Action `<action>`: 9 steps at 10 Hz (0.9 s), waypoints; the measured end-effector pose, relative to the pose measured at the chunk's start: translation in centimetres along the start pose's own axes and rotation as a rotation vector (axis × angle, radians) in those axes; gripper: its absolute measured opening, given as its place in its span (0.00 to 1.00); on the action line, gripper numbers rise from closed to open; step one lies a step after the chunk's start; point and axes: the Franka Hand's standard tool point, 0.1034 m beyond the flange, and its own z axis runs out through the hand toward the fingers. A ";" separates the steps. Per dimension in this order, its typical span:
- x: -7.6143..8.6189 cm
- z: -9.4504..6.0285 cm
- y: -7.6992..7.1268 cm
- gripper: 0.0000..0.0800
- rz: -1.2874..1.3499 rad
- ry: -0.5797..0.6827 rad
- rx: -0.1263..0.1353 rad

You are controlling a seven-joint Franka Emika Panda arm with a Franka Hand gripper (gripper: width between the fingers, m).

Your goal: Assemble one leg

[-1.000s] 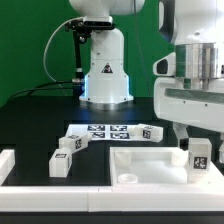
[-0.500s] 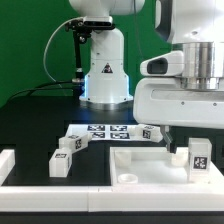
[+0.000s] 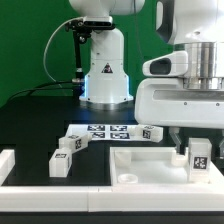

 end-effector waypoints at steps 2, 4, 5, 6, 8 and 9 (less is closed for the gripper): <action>0.1 0.0 0.3 0.38 0.126 0.010 -0.016; 0.2 -0.1 1.4 0.38 0.292 0.024 -0.072; 0.3 -0.2 2.3 0.38 0.391 0.020 -0.101; 0.3 -0.3 3.4 0.38 0.491 0.006 -0.139; 0.3 -0.4 4.5 0.39 0.641 0.013 -0.174; 0.4 -0.4 4.9 0.39 0.678 0.020 -0.181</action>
Offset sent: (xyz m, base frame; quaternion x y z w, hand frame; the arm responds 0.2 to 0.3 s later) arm -0.0076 -0.0015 -0.0022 -0.0604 -0.0087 0.2443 0.9678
